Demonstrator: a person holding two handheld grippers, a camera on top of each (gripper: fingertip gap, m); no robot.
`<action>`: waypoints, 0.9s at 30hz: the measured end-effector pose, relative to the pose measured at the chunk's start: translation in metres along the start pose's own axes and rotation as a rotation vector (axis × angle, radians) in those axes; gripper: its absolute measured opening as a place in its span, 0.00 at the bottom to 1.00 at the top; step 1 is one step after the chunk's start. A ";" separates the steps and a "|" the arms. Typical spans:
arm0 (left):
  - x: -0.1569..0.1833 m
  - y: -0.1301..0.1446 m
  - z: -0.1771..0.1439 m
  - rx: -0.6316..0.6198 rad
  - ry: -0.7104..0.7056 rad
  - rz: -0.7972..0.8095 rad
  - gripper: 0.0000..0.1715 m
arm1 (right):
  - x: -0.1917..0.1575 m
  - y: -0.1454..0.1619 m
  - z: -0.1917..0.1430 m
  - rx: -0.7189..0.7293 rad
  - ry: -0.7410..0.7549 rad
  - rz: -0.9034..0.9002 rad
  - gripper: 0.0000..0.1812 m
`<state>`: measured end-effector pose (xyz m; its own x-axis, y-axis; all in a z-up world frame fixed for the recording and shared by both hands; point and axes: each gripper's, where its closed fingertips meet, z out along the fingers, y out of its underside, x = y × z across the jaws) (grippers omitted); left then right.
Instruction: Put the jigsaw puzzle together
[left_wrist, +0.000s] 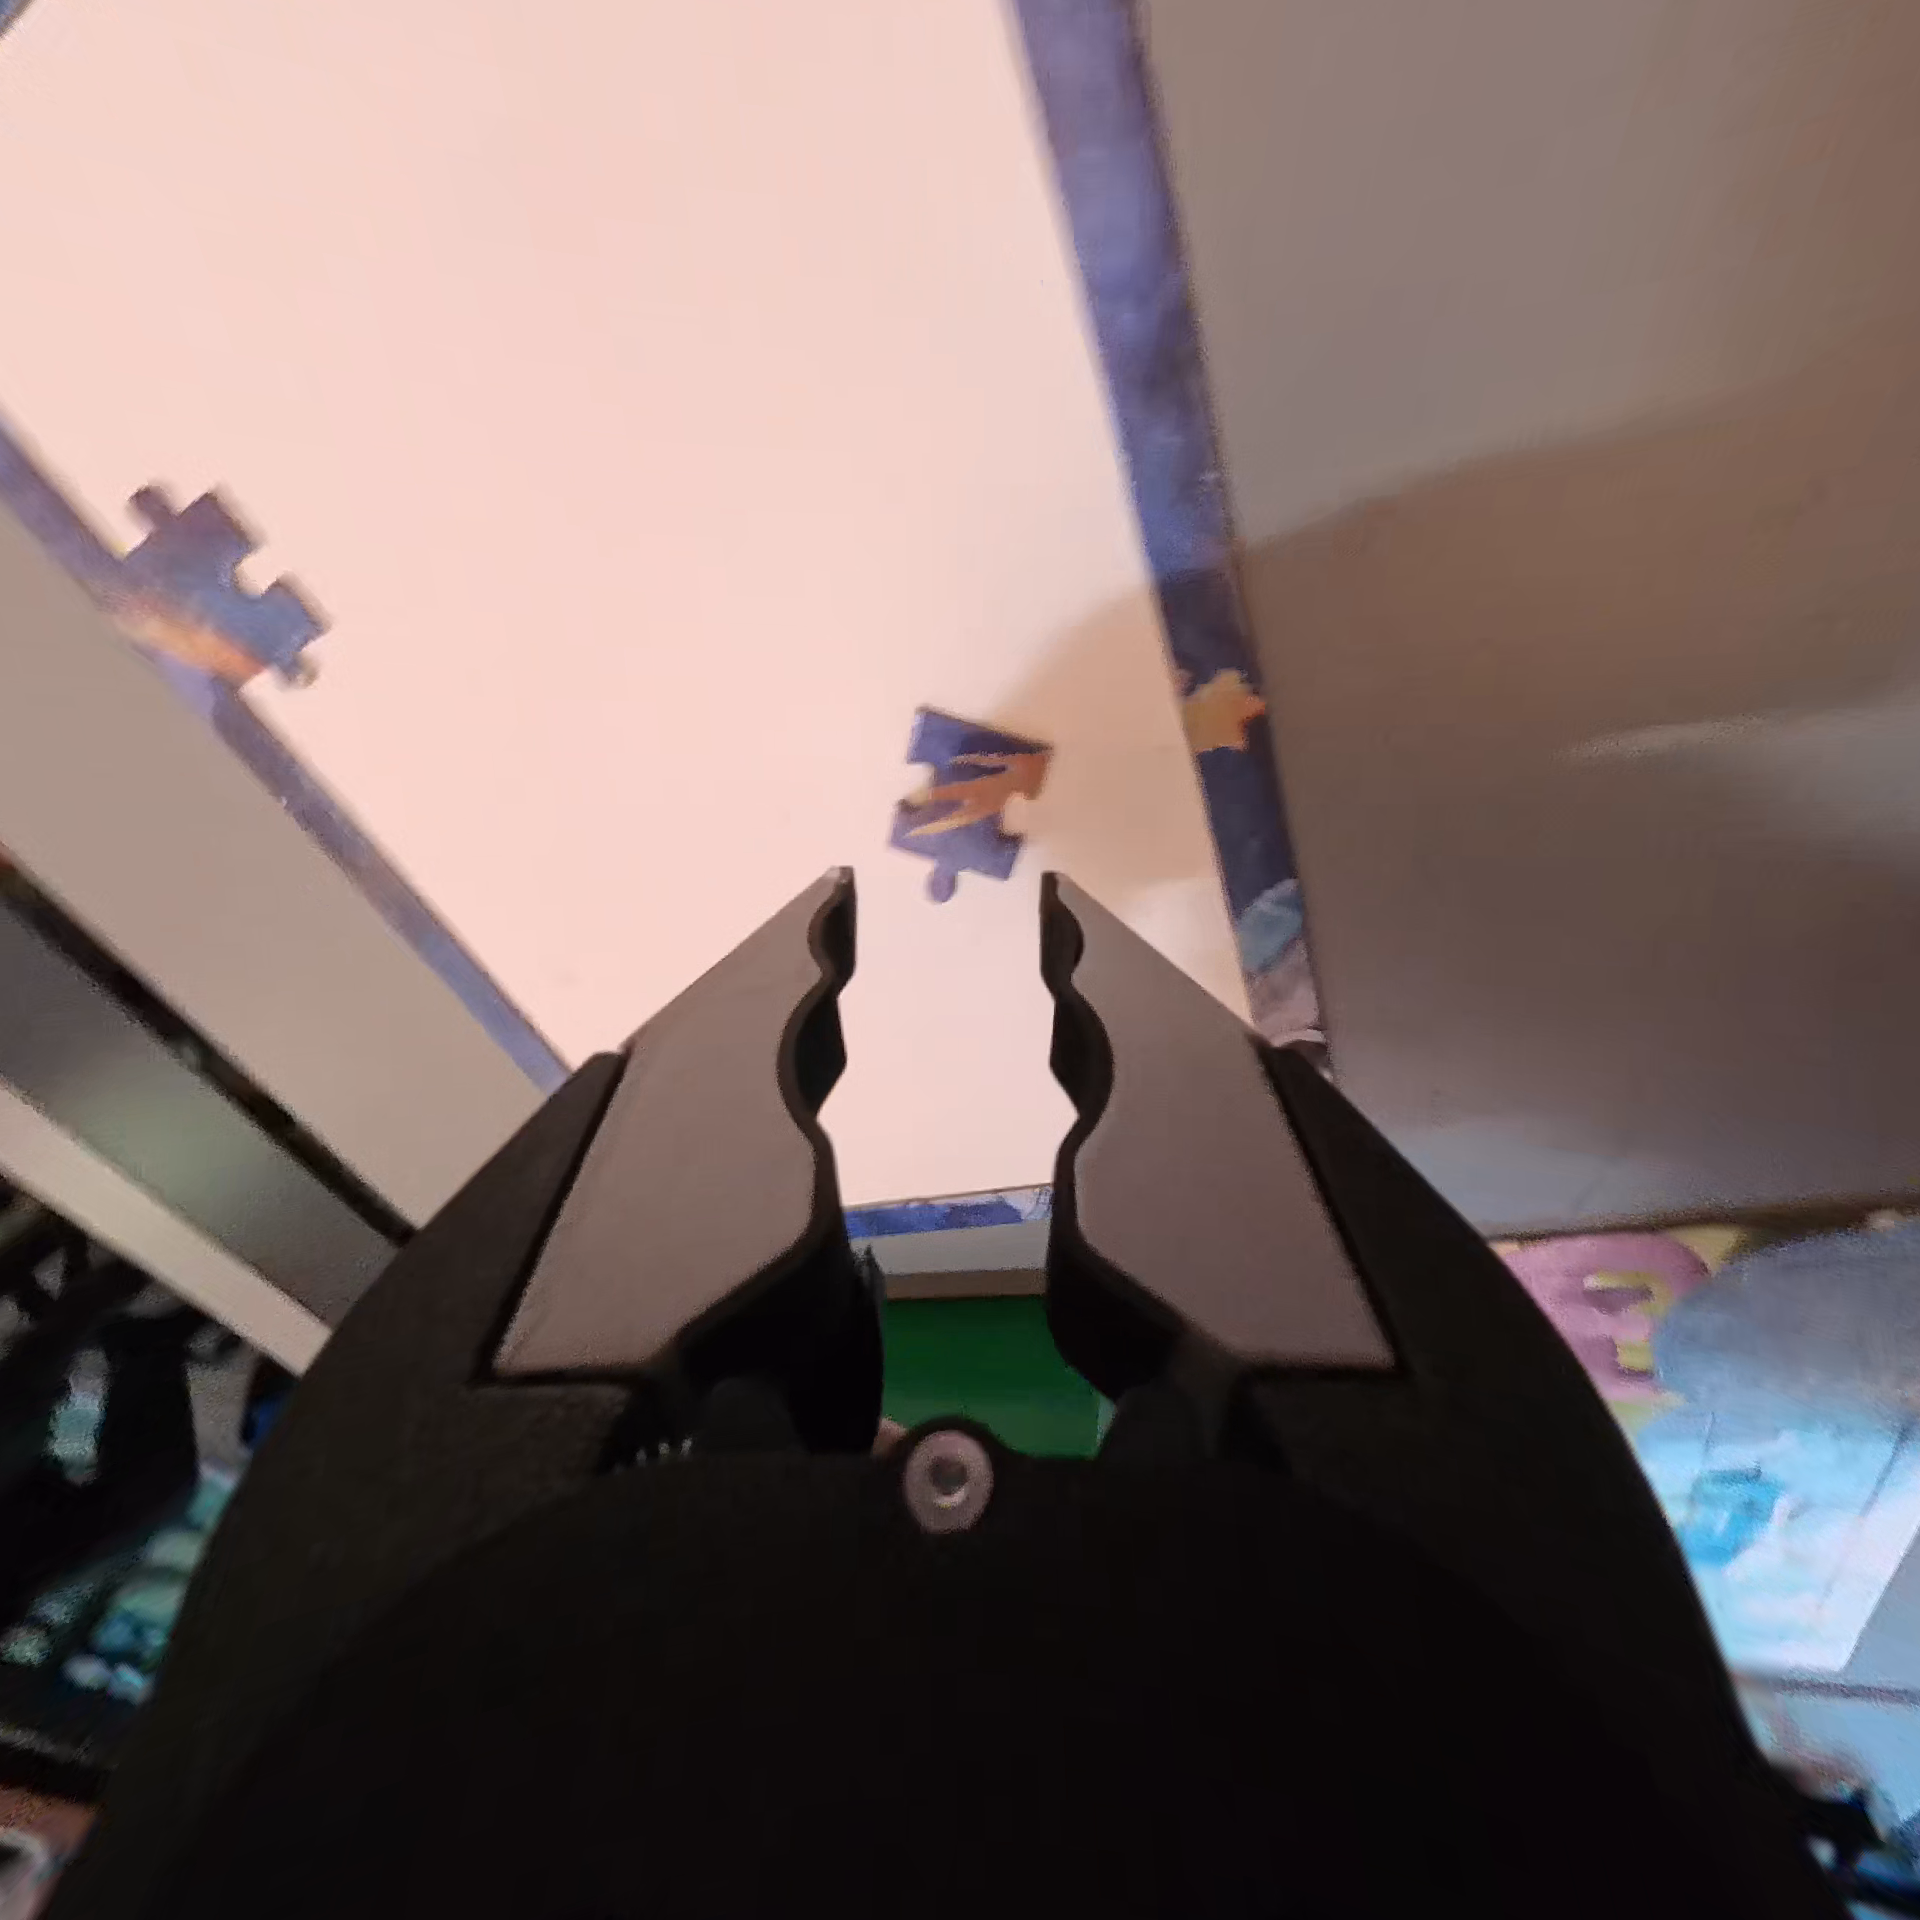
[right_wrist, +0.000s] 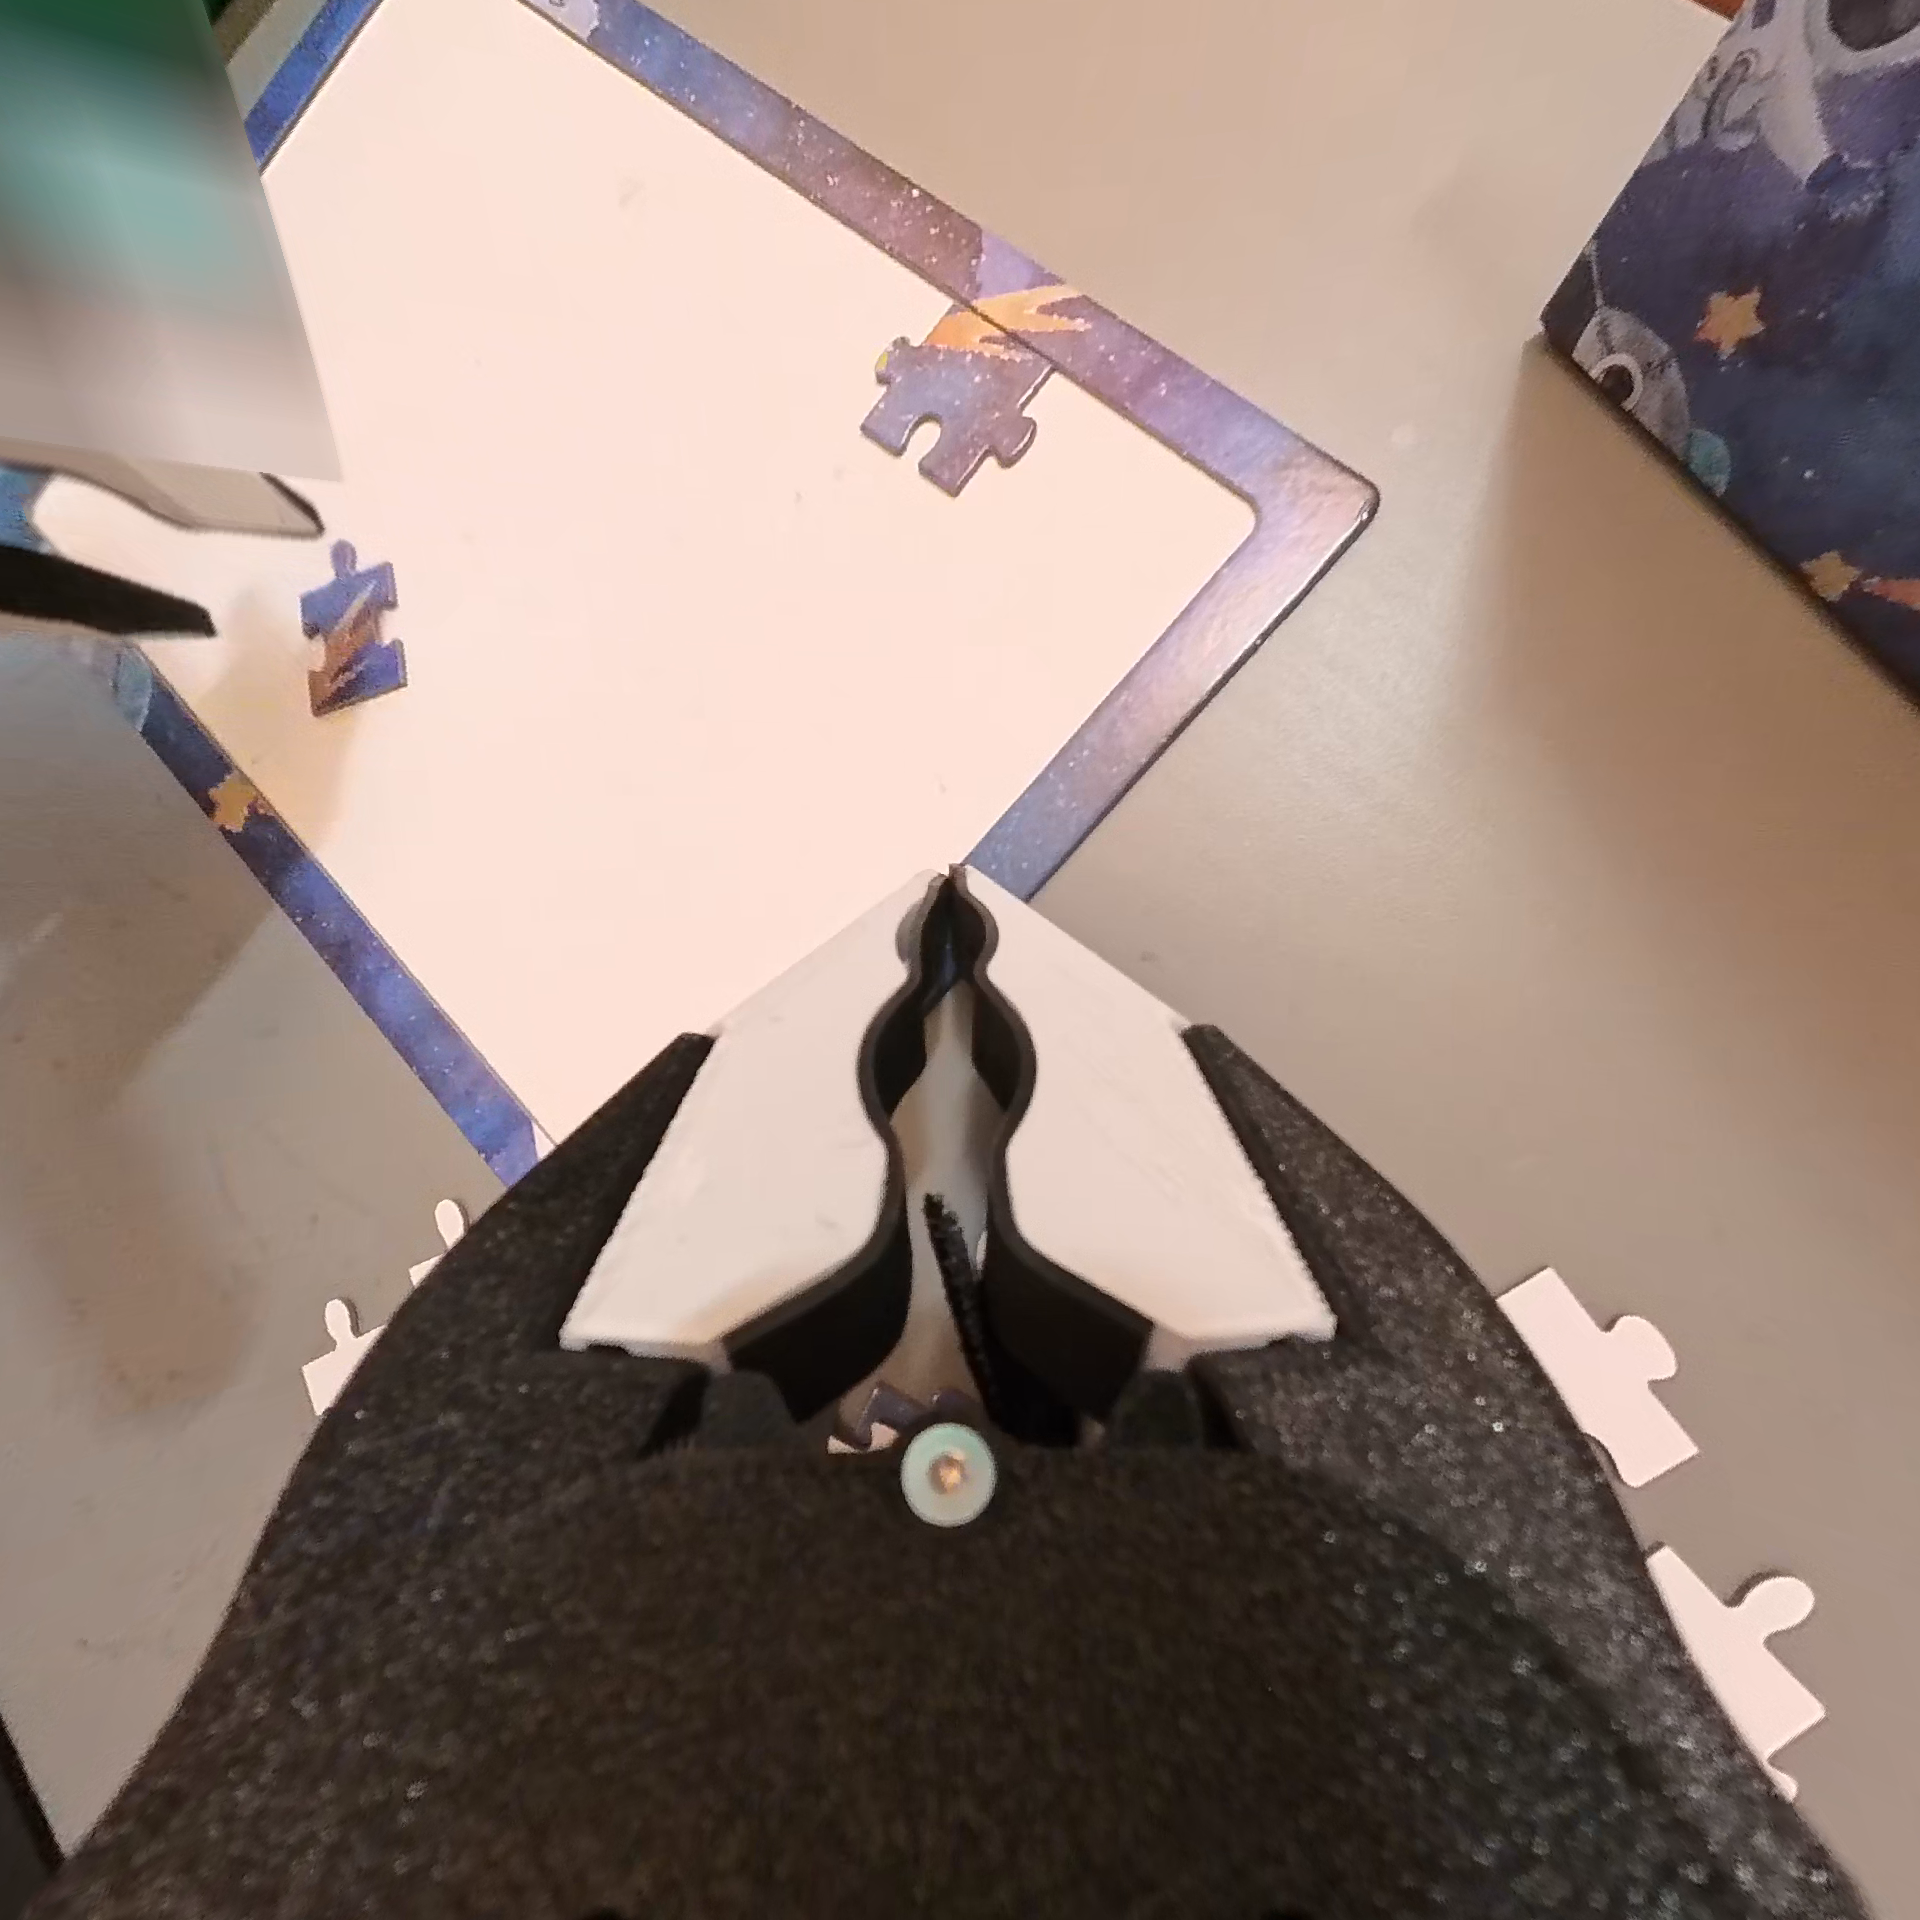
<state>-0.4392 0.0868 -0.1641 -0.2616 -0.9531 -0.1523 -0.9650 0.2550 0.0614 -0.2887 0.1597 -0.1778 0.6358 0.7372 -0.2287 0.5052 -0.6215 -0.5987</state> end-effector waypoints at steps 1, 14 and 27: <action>-0.010 0.005 -0.002 -0.003 -0.047 -0.061 0.20 | 0.000 0.000 0.000 0.000 0.000 0.000 0.00; -0.001 0.016 0.009 0.394 -0.250 -1.250 0.00 | 0.000 0.000 0.000 0.000 -0.006 0.006 0.00; -0.028 -0.004 0.018 0.355 -0.214 -0.950 0.00 | 0.000 0.000 0.000 0.007 -0.007 0.010 0.00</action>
<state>-0.4281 0.1157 -0.1782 0.6461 -0.7462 -0.1602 -0.7163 -0.5204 -0.4648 -0.2888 0.1595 -0.1776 0.6369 0.7327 -0.2401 0.4944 -0.6270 -0.6020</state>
